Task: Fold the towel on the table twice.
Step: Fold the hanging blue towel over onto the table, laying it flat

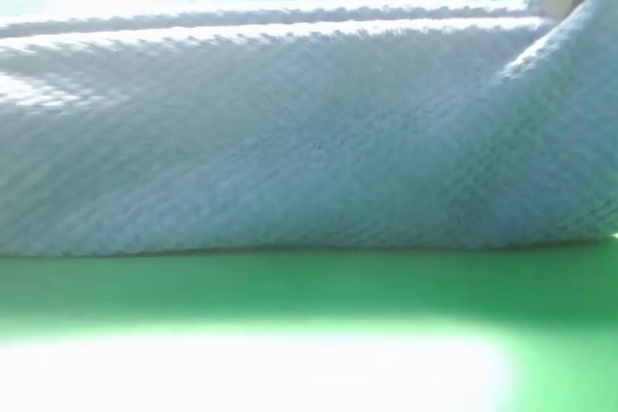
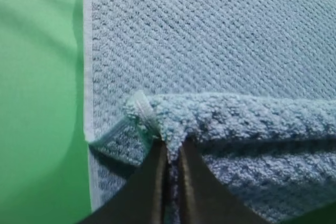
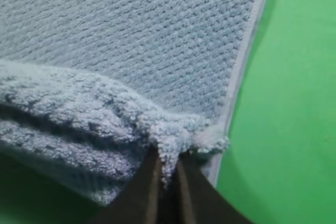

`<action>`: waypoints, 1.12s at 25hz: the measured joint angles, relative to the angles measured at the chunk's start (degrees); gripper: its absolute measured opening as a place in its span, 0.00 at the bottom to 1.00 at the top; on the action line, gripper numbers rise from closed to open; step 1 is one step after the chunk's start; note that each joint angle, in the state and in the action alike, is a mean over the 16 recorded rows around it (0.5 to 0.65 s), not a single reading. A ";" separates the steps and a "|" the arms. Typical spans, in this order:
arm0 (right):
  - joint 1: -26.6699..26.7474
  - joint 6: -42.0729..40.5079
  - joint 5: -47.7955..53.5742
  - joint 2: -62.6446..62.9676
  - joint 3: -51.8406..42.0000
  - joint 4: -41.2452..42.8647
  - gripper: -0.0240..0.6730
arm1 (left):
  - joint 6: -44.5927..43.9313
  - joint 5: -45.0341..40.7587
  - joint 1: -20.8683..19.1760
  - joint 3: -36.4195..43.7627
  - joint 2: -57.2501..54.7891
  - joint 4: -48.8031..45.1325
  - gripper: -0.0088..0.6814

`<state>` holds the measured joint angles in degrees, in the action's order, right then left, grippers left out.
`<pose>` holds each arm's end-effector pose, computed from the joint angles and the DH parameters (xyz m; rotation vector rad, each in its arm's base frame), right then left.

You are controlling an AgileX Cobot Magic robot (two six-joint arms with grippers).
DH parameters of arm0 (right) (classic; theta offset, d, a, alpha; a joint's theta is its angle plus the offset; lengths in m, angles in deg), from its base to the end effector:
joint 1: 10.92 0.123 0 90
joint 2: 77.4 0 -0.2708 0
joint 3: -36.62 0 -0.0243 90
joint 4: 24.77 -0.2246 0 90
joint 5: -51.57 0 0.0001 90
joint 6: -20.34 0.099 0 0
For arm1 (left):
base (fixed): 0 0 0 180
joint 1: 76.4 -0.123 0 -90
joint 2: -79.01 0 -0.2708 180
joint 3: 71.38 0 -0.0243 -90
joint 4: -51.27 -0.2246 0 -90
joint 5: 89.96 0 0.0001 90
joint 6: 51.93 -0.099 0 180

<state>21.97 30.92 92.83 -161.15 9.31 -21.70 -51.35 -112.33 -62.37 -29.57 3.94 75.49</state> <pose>0.1991 0.1246 0.2465 -0.5579 2.6114 0.1875 0.1977 -0.0654 0.2327 -0.1201 2.4405 -0.4851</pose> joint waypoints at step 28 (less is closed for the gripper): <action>-7.77 -8.44 -11.65 -26.38 19.40 2.21 0.03 | 1.21 4.43 -0.11 -24.24 -29.29 -11.56 0.01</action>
<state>14.19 22.47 81.18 -187.53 28.71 -19.49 -50.14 -107.89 -62.48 -53.81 -25.35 63.94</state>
